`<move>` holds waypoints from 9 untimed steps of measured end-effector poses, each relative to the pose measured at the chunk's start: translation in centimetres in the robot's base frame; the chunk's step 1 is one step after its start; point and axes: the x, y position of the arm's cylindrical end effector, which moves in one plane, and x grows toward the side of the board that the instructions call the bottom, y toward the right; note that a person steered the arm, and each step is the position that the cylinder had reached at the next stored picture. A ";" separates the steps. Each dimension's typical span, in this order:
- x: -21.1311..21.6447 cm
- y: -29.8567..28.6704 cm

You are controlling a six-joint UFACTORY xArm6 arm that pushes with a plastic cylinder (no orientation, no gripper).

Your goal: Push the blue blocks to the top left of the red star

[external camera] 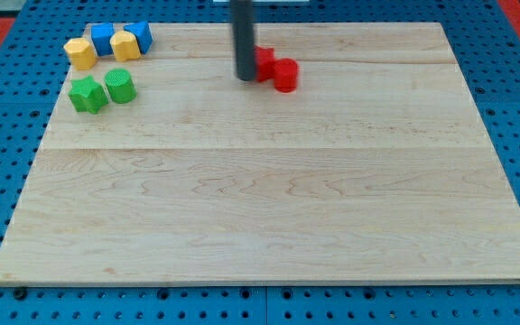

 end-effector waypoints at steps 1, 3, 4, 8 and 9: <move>4.5 0.7; 17.5 -16.9; 15.8 -31.3; -4.8 -32.0; -4.9 -32.0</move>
